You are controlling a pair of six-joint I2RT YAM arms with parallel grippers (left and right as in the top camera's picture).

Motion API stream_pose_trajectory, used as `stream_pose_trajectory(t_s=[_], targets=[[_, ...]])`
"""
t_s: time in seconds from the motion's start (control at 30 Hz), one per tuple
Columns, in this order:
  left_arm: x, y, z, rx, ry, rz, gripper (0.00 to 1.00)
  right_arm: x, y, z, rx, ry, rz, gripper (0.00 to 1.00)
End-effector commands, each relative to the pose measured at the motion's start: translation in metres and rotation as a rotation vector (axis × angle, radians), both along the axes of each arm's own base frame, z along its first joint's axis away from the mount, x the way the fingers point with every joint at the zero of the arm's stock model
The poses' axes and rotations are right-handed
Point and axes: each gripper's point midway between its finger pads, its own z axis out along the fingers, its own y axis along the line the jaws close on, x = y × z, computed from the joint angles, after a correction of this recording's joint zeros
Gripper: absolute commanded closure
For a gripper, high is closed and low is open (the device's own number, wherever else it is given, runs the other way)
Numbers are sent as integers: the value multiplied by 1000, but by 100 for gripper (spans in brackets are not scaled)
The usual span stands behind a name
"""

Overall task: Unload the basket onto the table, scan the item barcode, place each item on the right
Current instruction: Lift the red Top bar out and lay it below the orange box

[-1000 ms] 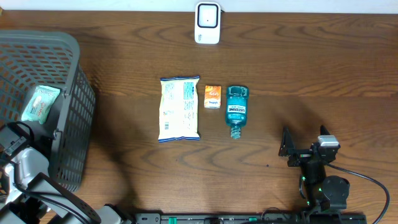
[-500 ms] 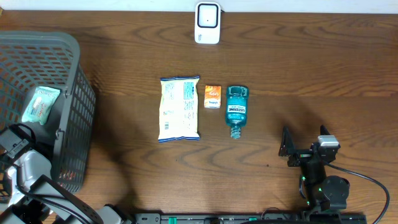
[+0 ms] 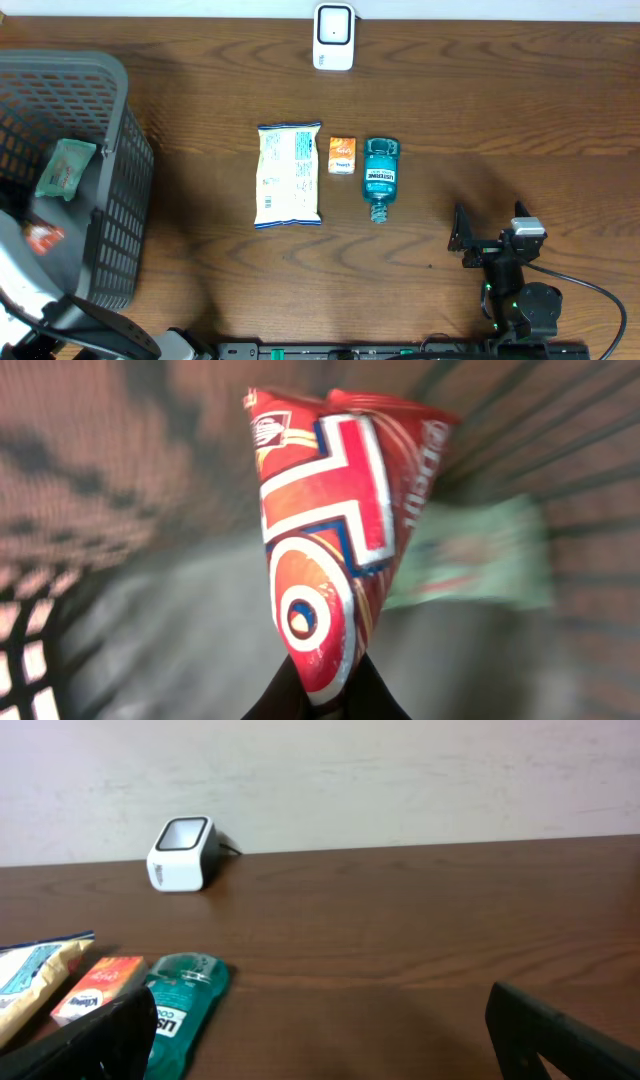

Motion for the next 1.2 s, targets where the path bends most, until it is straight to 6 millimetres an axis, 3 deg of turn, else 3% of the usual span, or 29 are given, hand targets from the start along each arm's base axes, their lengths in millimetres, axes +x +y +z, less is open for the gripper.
stream_pose_trajectory(t_s=[0.0,0.07,0.1,0.27,0.33,0.37,0.5,0.6,0.87,1.03,1.17], targets=[[35,-3,73,15,-216,-67,93,0,2,-1,12,0,5,1],[53,-13,108,9,-333,-141,93,0,2,-1,12,1,5,1],[65,-27,140,-8,-447,-207,93,0,2,-1,12,1,5,1],[86,-90,221,-61,-729,-428,93,0,2,-1,12,0,5,1],[91,-125,248,-49,-803,-552,93,0,2,-1,12,1,5,1],[95,-163,269,-20,-842,-663,93,0,2,0,12,0,5,1],[101,-241,287,13,-865,-899,93,0,2,-1,12,0,5,1],[107,-295,282,21,-832,-1049,93,0,2,-1,12,1,5,1],[128,-403,212,-80,-597,-1224,93,0,2,-1,12,1,5,1],[131,-460,144,-187,-377,-1308,93,0,2,-1,12,0,5,1],[118,-474,72,-216,-88,-1276,93,0,2,-1,12,0,5,1]])
